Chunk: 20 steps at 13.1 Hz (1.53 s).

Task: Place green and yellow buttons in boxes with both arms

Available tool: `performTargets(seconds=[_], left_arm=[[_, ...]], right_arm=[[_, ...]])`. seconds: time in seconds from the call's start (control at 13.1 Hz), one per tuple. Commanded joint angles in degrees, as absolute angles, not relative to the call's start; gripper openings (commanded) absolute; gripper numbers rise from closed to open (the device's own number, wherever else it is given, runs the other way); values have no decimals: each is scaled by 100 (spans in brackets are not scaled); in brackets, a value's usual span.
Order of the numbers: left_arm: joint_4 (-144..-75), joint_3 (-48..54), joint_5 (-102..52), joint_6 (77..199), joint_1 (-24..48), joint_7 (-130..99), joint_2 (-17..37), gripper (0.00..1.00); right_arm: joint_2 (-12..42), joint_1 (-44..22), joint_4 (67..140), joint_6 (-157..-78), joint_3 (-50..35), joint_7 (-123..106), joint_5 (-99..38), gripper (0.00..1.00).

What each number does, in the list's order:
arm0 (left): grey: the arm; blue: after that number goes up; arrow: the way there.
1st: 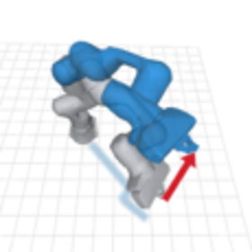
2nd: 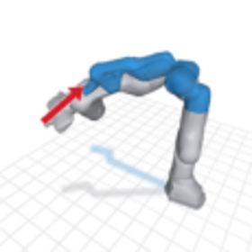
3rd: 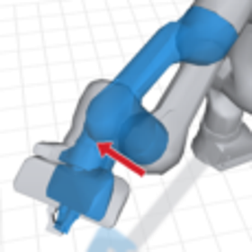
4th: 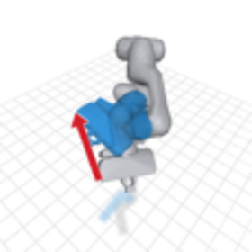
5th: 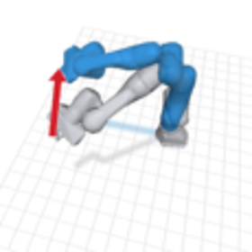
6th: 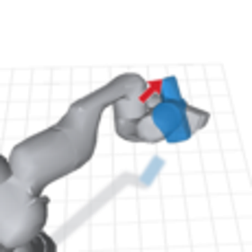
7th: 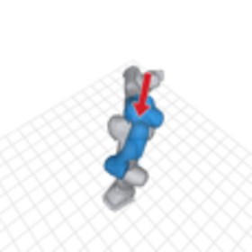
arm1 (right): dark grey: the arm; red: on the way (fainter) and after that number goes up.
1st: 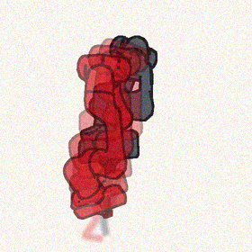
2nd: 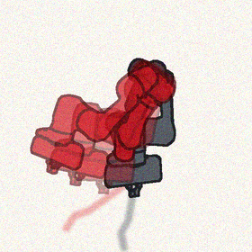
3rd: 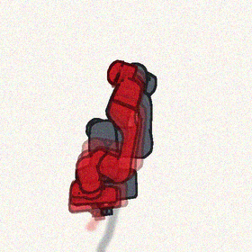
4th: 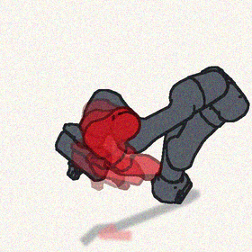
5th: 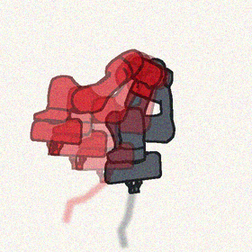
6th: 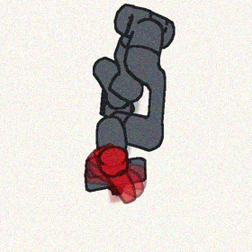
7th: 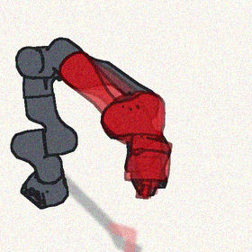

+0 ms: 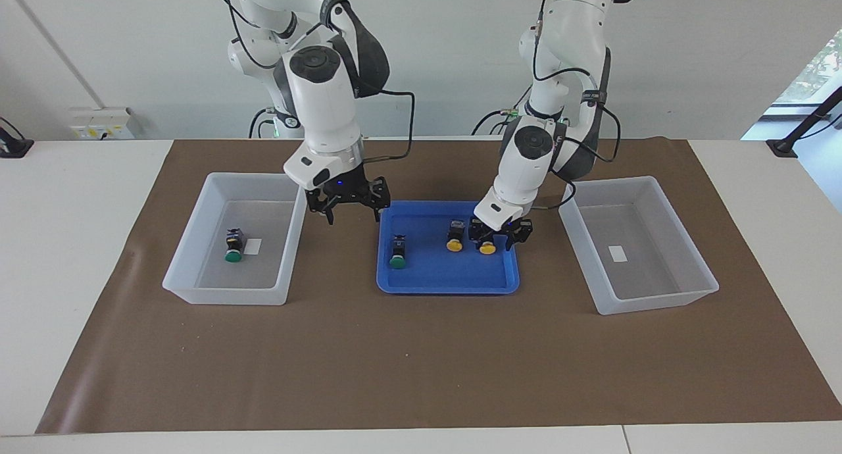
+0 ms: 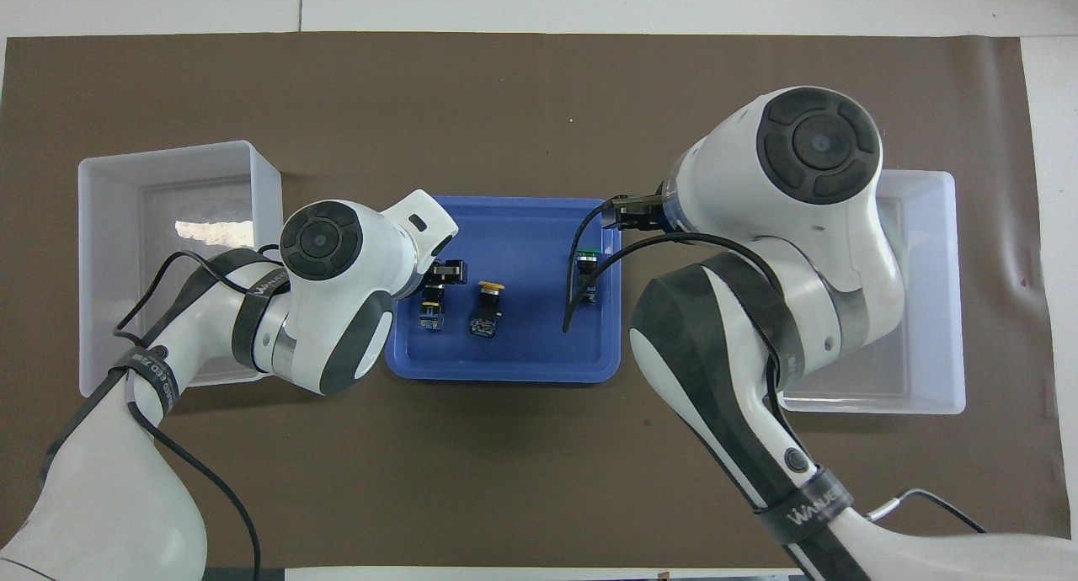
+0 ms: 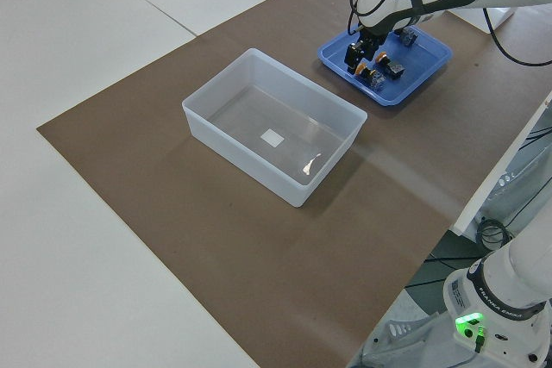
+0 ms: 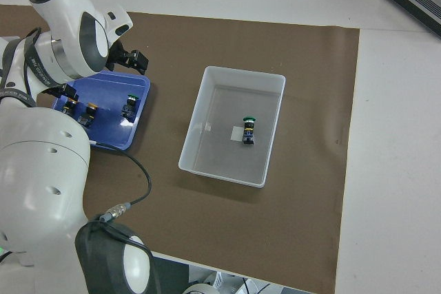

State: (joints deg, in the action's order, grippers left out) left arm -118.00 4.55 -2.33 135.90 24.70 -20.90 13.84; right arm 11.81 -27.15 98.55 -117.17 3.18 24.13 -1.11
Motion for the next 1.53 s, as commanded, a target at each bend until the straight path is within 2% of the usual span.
performTargets(seconds=[0.0,0.31,0.46,0.61,0.69,0.77,0.92,1.0,1.3,1.45], left_arm=[[-11944,387,-378,13352,2697,-2092,1187,75],[-12067,387,-378,13210,2725,-2101,1108,73],[-12085,387,-378,13201,2725,-2101,1090,62],[-12207,387,-378,13236,2725,-2083,1046,58],[-12269,387,-378,13254,2725,-2083,1037,53],[-12287,387,-378,13263,2725,-2083,1020,43],[-12287,387,-378,13254,2725,-2101,1011,10],[-12287,387,-378,13237,2725,-2101,1011,0],[-12077,395,-395,12966,2698,-2275,880,0],[-11307,343,-710,11819,2628,-2312,643,0]], right_arm=[[1484,-2987,9844,-12066,343,2758,-211,100],[1740,-3129,9870,-12314,343,2980,-185,100],[1740,-3076,9879,-12304,343,2979,-184,100],[1740,-3076,9888,-12278,343,2979,-185,100],[1740,-3059,9888,-12261,343,2979,-185,100],[1740,-3050,9888,-12261,351,2979,-185,100],[1740,-3015,9896,-12270,352,2979,-185,100],[1732,-3023,9931,-12278,352,2979,-185,100],[1723,-3032,9967,-12340,351,3006,-185,100],[1705,-3076,10045,-12427,343,3032,-202,100]])
